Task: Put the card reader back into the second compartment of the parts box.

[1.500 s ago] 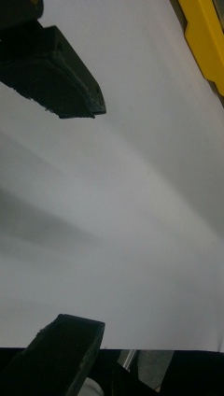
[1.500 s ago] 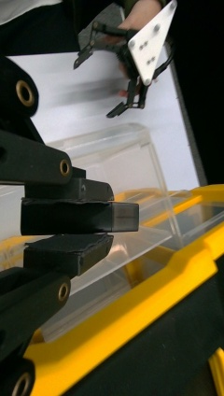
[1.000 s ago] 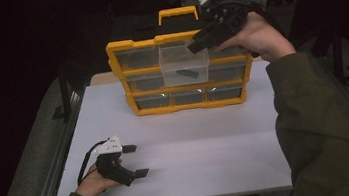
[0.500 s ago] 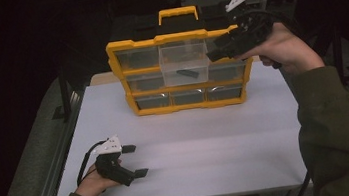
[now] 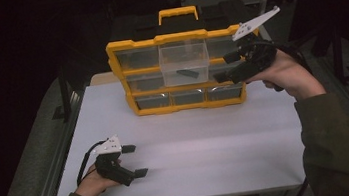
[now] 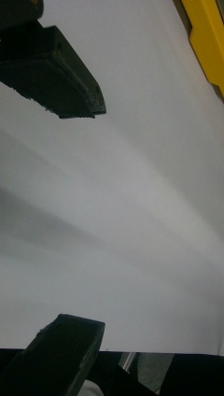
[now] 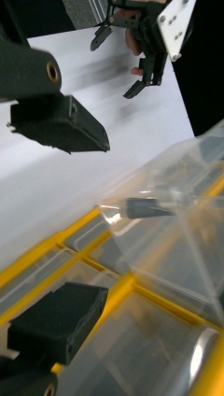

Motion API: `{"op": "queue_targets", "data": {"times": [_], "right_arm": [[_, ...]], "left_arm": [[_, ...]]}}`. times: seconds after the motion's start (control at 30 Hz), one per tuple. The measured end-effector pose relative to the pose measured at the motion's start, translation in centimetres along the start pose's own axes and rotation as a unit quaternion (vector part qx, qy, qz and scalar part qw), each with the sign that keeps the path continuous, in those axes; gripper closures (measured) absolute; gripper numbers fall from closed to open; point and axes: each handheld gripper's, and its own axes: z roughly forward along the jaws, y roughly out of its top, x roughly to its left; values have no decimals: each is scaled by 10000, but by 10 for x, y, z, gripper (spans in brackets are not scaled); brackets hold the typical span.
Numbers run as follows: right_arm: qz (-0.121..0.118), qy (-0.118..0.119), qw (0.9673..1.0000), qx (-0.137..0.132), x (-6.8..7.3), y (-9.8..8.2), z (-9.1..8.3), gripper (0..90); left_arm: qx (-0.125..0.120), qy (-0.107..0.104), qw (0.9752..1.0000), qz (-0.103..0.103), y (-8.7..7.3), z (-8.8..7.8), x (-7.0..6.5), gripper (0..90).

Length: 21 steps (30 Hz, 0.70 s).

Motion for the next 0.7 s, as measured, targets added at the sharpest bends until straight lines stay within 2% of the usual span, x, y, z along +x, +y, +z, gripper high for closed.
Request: {"op": "queue_targets", "data": {"times": [0.23, 0.4, 0.57, 0.63, 0.7], "right_arm": [[122, -14, 9999, -55, 4, -24, 14, 142], [236, 3, 9997, -87, 7, -43, 26, 128], [287, -16, 9995, -95, 10, -54, 35, 120], [348, -48, 9993, -125, 13, -62, 41, 81], [351, -52, 9993, -128, 13, -63, 41, 77]], "left_arm": [[-10, 17, 10000, 11, 0, -1, 0, 0], [-9, 24, 10000, 14, 0, -1, 0, 0], [-16, 27, 10000, 19, 0, -1, 0, 0], [-26, 36, 10000, 16, 0, -2, -1, 0], [-26, 36, 10000, 16, 0, -2, -1, 0]]}}
